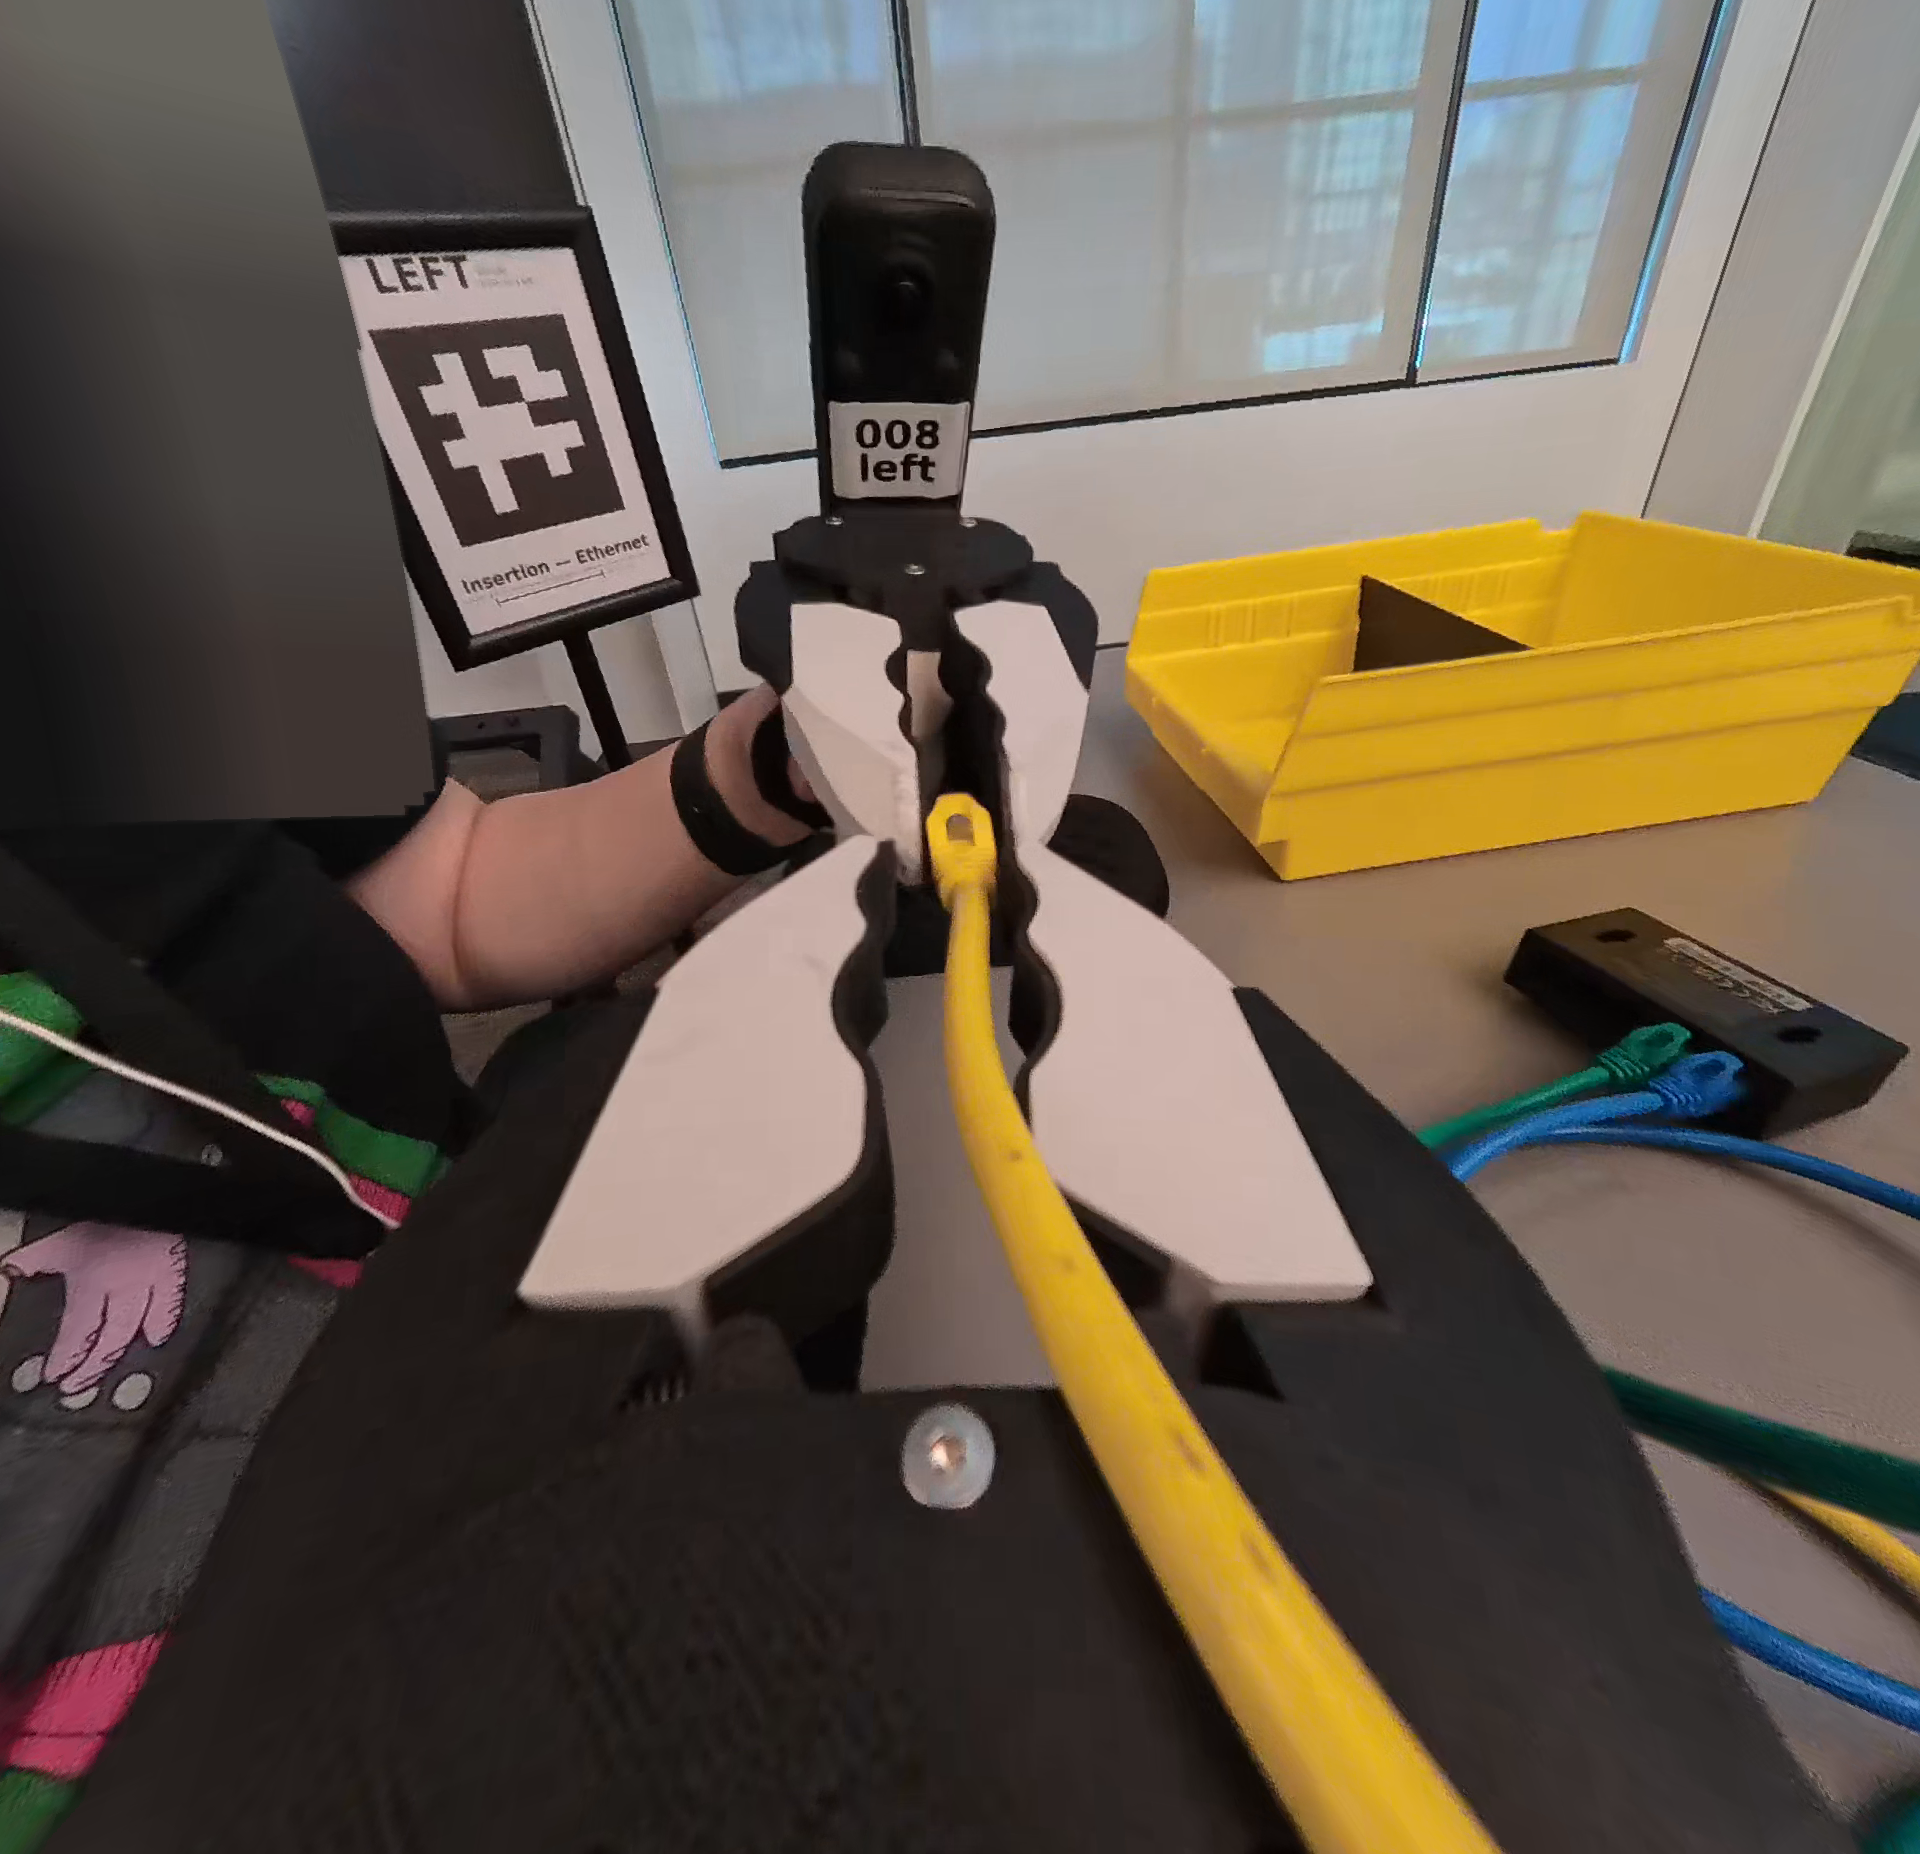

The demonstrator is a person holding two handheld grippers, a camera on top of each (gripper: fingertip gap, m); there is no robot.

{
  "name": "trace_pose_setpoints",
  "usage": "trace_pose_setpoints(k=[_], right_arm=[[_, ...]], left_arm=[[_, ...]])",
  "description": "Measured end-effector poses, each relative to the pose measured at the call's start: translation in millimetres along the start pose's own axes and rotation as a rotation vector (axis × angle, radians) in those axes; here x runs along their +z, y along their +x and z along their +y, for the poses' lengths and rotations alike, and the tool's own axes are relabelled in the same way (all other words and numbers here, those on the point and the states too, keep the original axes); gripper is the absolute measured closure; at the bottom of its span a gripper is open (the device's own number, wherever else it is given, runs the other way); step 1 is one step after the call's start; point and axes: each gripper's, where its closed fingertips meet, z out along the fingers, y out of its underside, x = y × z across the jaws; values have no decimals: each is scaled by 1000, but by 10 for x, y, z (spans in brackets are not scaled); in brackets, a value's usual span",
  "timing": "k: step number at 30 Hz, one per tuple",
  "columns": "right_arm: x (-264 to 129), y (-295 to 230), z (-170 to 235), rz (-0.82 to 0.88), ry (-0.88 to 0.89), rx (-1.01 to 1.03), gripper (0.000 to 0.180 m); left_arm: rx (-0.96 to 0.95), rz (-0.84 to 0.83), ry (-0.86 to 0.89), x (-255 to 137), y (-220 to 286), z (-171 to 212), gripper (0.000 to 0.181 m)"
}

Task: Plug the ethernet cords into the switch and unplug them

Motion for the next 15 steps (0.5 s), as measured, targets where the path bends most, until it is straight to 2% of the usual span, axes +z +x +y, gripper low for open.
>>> trace_pose_setpoints(k=[2,15], right_arm=[[10,32,14,4,-17,4,167],[-10,-8,89,-70,-98,-31,167]], left_arm=[[-3,1,-5,-11,-2,10,169],[-26,46,-30,11,29,68,169]])
